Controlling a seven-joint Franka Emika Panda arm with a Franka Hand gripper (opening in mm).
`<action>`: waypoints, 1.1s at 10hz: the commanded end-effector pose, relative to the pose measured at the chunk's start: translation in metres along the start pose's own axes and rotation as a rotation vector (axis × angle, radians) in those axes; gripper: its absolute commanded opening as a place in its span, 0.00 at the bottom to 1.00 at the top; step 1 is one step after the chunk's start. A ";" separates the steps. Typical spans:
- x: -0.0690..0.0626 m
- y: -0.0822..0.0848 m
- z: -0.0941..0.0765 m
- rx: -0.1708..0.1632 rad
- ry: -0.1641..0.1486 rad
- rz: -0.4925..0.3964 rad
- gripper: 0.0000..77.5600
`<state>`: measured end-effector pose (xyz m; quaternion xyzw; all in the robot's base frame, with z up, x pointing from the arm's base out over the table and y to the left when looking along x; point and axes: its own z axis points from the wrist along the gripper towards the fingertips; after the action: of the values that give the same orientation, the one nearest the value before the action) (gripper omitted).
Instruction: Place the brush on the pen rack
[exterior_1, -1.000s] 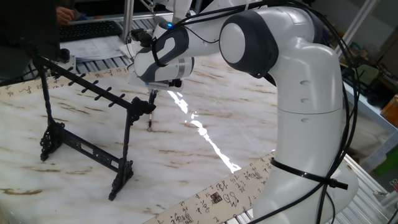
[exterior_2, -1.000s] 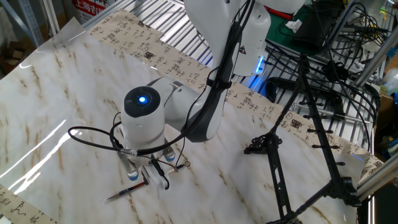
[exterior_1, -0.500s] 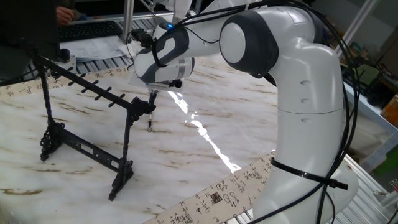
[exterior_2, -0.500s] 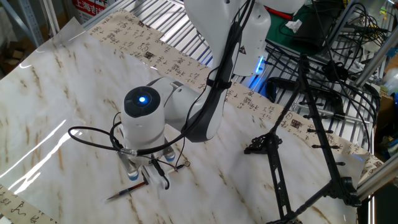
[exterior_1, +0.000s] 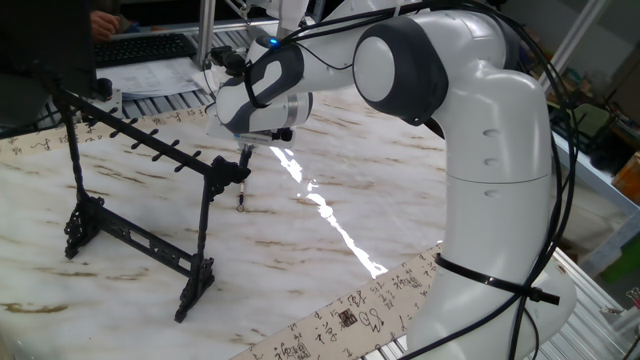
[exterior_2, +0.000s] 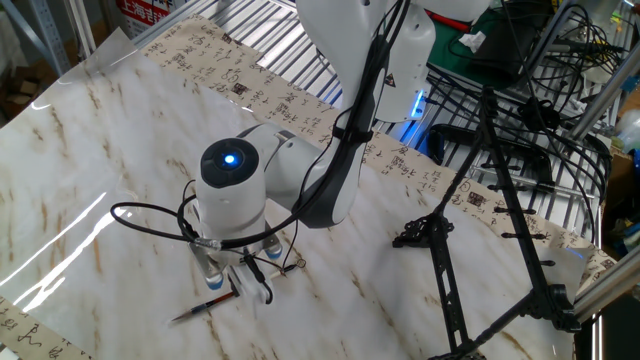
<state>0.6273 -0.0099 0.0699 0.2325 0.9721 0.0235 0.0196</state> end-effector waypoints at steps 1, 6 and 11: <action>-0.001 0.000 -0.002 -0.002 -0.004 0.006 0.00; -0.001 0.000 -0.002 0.001 -0.005 0.006 0.00; -0.001 0.000 -0.002 0.002 -0.004 0.006 1.00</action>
<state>0.6274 -0.0100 0.0701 0.2355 0.9714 0.0220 0.0202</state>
